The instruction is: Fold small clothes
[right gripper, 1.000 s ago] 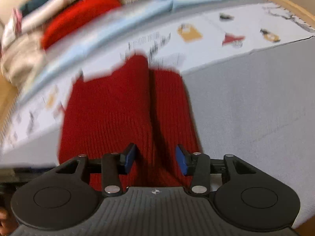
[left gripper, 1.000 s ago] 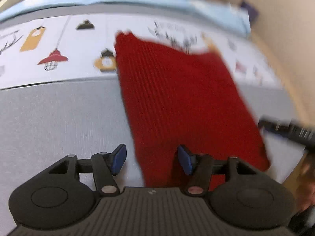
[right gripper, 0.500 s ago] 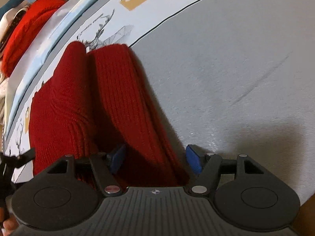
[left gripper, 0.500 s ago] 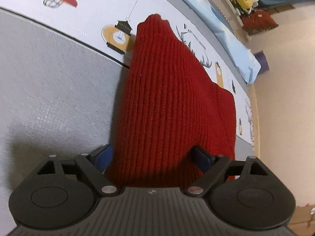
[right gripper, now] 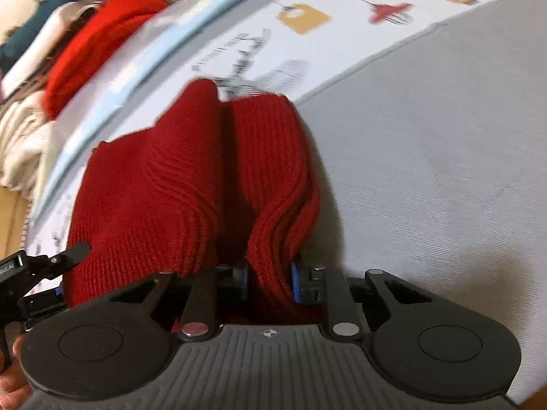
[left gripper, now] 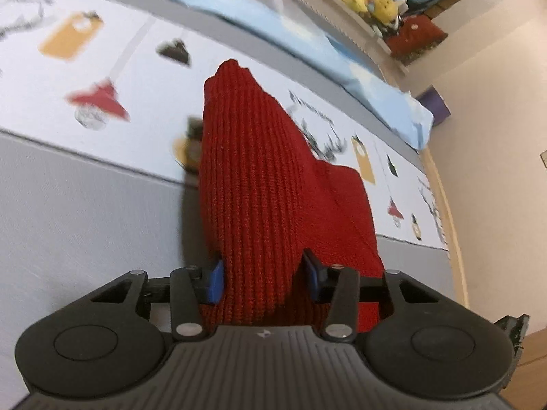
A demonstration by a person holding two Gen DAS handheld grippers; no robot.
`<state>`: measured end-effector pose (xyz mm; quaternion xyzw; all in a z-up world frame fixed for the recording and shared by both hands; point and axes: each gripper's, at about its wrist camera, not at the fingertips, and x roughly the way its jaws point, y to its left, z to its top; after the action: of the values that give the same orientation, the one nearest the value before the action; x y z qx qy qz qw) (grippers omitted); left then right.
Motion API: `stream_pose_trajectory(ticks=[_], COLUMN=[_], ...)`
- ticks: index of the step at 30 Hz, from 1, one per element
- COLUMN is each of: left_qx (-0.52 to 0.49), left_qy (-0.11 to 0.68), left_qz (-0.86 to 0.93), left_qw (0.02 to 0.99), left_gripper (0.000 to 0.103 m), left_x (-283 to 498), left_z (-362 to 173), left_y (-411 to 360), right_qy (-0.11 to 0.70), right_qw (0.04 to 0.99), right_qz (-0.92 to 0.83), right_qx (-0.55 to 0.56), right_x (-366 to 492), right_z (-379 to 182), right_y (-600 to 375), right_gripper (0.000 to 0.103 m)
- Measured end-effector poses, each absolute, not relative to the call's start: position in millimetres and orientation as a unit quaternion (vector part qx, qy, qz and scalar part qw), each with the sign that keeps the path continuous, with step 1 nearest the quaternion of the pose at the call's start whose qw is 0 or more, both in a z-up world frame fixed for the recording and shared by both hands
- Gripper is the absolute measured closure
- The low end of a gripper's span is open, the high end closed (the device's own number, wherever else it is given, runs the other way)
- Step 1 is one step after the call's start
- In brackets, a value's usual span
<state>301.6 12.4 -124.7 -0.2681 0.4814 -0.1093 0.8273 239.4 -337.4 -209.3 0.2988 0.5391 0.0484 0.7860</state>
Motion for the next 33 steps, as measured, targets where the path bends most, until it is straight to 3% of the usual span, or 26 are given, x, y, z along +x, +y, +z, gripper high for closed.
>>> stream_pose_trajectory(ticks=[11, 13, 16, 20, 24, 26, 29, 31, 33], left_qx=[-0.255, -0.253, -0.246, -0.206, -0.191, -0.194, -0.193, -0.190, -0.184], left_qy=[0.466, 0.455, 0.448, 0.465, 0.472, 0.473, 0.480, 0.481, 0.483], left_qz=[-0.004, -0.003, -0.015, -0.023, -0.022, -0.020, -0.017, -0.021, -0.024], left_qw=[0.847, 0.853, 0.859, 0.860, 0.861, 0.859, 0.855, 0.856, 0.856], left_gripper=[0.053, 0.053, 0.053, 0.053, 0.052, 0.052, 0.052, 0.051, 0.051], left_x=[291, 284, 272, 262, 252, 249, 245, 243, 244], left_z=[-102, -95, -87, -85, -88, -90, -91, -91, -90], left_y=[122, 131, 139, 132, 128, 128, 128, 126, 124], right_qy=[0.521, 0.538, 0.549, 0.504, 0.473, 0.486, 0.517, 0.531, 0.522], right_qw=[0.791, 0.786, 0.784, 0.817, 0.824, 0.805, 0.792, 0.787, 0.791], right_qz=[0.142, 0.116, 0.073, 0.064, 0.139, 0.178, 0.190, 0.195, 0.207], right_qx=[0.287, 0.281, 0.280, 0.273, 0.281, 0.289, 0.265, 0.249, 0.243], right_x=[258, 260, 261, 248, 243, 249, 248, 248, 244], right_z=[-193, -199, -203, -180, -165, -170, -181, -187, -183], right_y=[-230, -222, -227, -231, -216, -198, -180, -173, -173], right_gripper=[0.079, 0.070, 0.069, 0.067, 0.047, 0.045, 0.048, 0.074, 0.081])
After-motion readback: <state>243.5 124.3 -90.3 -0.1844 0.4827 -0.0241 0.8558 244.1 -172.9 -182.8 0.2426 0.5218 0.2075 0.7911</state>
